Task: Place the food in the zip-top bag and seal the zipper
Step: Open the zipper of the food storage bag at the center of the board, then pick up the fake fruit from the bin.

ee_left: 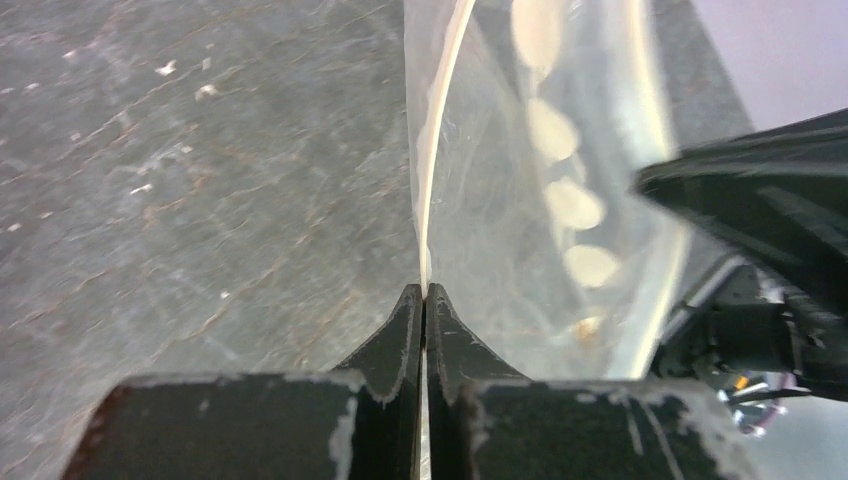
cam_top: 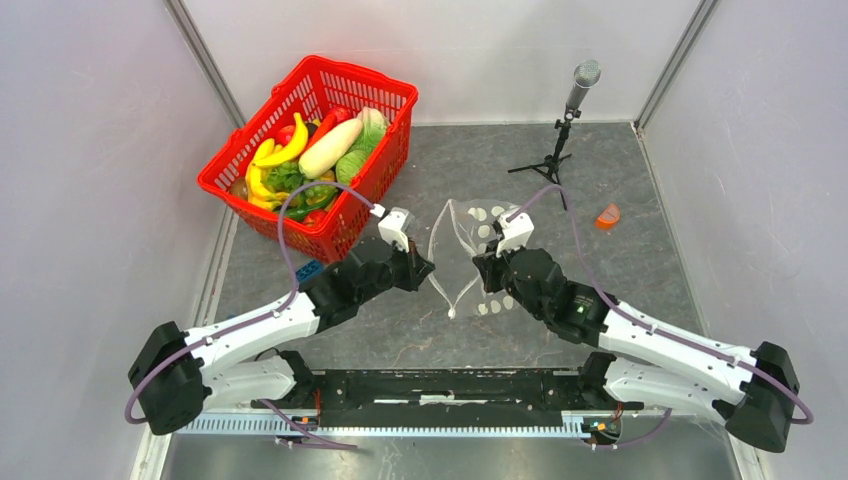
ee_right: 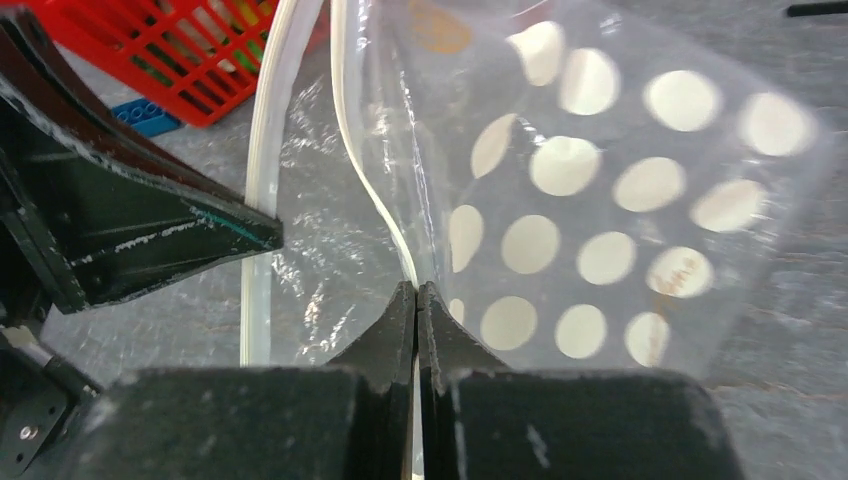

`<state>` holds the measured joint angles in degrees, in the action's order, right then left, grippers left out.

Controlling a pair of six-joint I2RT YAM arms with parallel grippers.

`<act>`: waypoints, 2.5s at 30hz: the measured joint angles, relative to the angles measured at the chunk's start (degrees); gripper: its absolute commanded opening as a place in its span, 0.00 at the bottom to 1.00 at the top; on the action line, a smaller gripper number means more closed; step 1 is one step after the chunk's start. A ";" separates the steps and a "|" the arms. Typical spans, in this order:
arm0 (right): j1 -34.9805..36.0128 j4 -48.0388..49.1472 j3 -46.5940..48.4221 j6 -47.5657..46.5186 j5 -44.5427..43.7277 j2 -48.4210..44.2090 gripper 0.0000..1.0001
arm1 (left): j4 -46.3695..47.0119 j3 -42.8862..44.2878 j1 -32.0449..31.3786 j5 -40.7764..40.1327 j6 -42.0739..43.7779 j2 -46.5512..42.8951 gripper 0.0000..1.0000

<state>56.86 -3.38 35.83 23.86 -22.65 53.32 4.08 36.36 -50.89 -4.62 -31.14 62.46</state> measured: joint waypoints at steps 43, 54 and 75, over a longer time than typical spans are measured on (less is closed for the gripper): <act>0.15 -4.74 5.90 0.13 -6.82 0.37 0.00 | -36.72 43.95 31.30 3.91 22.25 2.14 1.00; 0.15 -3.52 4.70 -0.20 -3.34 -1.05 0.00 | -40.35 59.56 48.13 10.88 24.09 29.40 0.95; 0.15 -2.60 3.52 -0.35 -0.70 -1.84 0.00 | -33.09 75.63 54.95 10.95 23.67 53.11 0.62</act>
<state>57.01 -5.98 39.35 23.51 -23.35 51.48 -29.02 111.98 4.05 6.33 -7.46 115.57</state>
